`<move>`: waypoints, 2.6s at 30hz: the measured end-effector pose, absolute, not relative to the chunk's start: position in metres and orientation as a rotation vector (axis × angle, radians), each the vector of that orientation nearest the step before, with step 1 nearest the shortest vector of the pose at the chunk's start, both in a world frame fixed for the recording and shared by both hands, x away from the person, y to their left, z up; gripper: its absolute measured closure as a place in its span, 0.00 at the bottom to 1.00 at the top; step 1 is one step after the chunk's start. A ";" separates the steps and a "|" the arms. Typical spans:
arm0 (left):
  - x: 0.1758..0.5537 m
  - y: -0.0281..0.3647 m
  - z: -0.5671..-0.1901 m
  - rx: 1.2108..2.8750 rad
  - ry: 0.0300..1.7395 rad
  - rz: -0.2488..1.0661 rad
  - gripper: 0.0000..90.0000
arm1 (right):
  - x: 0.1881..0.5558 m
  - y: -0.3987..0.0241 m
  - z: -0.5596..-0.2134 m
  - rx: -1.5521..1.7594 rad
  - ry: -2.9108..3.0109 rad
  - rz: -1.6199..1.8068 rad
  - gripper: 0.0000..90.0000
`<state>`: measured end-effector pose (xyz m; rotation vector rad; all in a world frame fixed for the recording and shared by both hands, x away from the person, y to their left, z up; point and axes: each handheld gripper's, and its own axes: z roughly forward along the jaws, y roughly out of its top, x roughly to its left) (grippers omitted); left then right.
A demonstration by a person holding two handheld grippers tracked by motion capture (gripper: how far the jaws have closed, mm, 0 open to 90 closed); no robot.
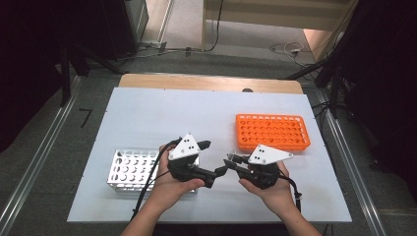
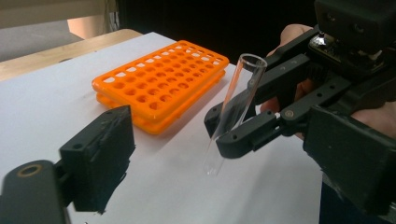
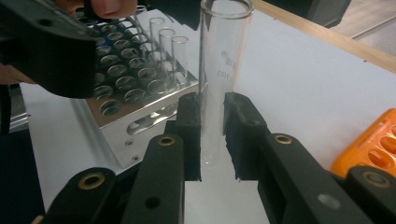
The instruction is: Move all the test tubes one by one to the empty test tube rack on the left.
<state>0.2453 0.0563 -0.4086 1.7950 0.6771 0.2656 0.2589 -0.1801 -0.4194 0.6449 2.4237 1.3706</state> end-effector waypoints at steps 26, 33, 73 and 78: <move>0.242 0.047 -0.408 1.797 0.632 0.268 0.73 | 0.248 -0.160 -0.420 0.573 2.470 1.351 0.83; 0.241 0.046 -0.408 1.801 0.621 0.271 0.81 | 0.249 -0.160 -0.421 0.585 2.476 1.348 0.83; 0.234 0.105 -0.388 1.733 0.698 0.405 0.84 | 0.257 -0.212 -0.420 0.689 2.384 1.507 0.00; 0.230 0.126 -0.383 1.710 0.734 0.441 0.84 | 0.260 -0.234 -0.423 0.745 2.357 1.483 0.00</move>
